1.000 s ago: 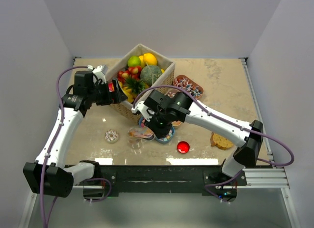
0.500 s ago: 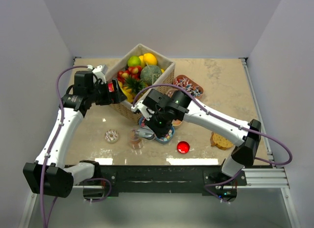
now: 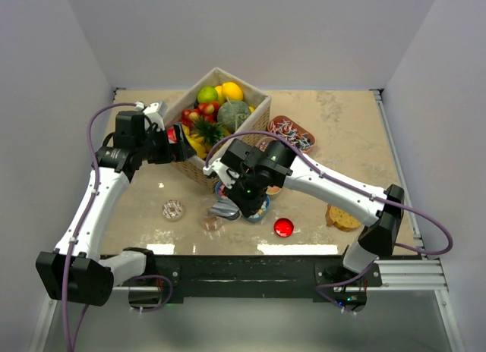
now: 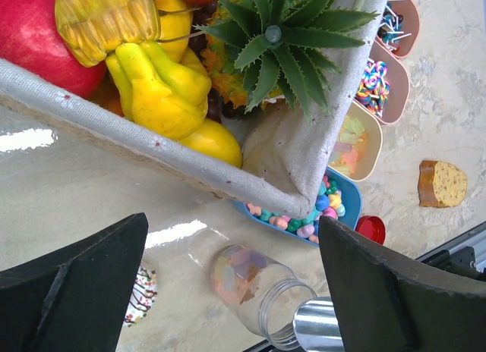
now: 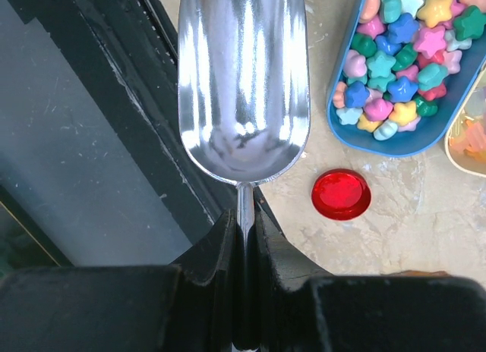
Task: Pack the candies
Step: Place the fake candies in the packing bottle, then scoop the fake candies from the storage box.
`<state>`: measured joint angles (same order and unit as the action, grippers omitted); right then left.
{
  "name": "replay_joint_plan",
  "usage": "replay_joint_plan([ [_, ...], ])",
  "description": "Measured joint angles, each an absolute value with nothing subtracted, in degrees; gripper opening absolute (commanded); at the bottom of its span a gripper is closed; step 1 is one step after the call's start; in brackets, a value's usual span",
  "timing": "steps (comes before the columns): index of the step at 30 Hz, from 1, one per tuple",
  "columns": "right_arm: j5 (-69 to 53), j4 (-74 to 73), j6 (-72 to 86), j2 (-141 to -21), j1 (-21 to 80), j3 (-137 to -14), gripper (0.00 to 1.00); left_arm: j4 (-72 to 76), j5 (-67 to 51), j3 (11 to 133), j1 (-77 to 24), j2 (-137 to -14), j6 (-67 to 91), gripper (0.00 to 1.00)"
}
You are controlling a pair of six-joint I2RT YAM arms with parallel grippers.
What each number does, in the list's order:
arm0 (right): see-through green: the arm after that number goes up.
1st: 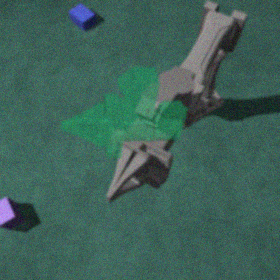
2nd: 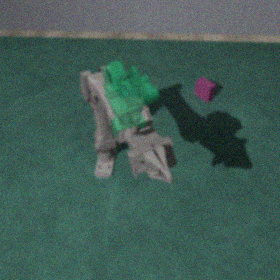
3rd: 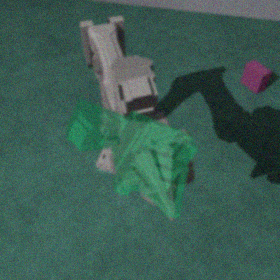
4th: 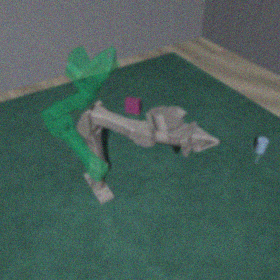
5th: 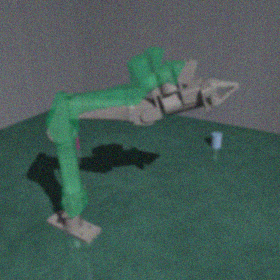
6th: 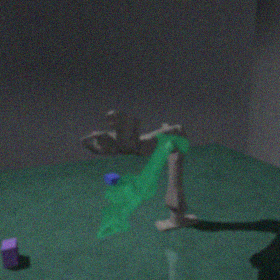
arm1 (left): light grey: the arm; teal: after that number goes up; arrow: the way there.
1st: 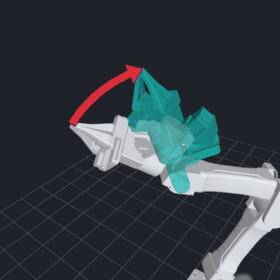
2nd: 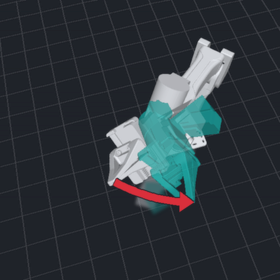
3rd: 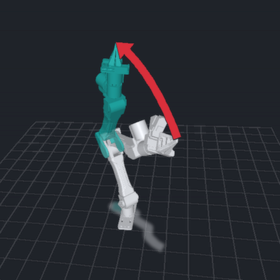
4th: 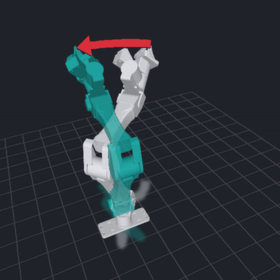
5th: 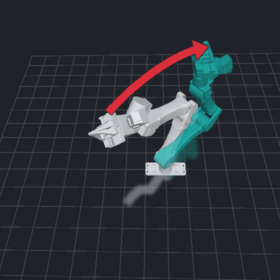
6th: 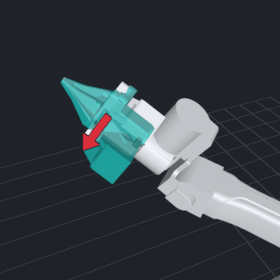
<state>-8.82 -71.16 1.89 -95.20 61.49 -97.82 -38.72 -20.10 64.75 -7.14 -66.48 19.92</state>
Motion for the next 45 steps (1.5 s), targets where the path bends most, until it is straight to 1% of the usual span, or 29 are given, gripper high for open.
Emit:
replay_joint_plan([
  [11, -6.79, -71.11, 1.93, -93.60, 61.52, -98.67, 0.00, -38.70, -20.12, 64.75, -7.14, -66.24, 19.94, 1.00],
  [17, -2.33, -66.61, 1.43, -86.46, 62.08, -98.00, 0.00, -38.70, -20.12, 64.73, -7.14, -66.04, 19.94, 1.00],
  [19, 0.73, -63.61, 1.30, -82.61, 62.81, -95.66, 0.00, -38.70, -20.12, 64.73, -7.14, -65.98, 19.94, 1.00],
  [23, 9.69, -58.13, 0.38, -73.54, 64.10, -87.24, 0.00, -38.70, -20.14, 64.73, -7.14, -65.87, 19.94, 1.00],
  [27, 17.56, -54.74, -0.93, -69.52, 64.12, -79.83, 0.00, -38.70, -20.16, 64.71, -7.14, -65.87, 19.97, 1.00],
  [31, 23.29, -54.22, -1.54, -70.87, 64.12, -74.89, 0.00, -38.68, -20.51, 64.66, -7.14, -65.87, 19.94, 1.00],
  [35, 23.92, -56.10, -0.67, -75.57, 64.12, -74.54, 0.00, -38.24, -22.20, 63.79, -7.14, -65.87, 19.94, 0.99],
  [40, 19.11, -58.35, 0.38, -80.84, 63.05, -74.76, 0.00, -37.01, -25.26, 61.17, -7.14, -65.87, 20.03, 0.99],
  [45, 12.75, -59.42, 1.10, -81.38, 59.09, -75.42, 0.00, -35.88, -27.33, 58.94, -7.14, -65.84, 20.40, 0.98],
])
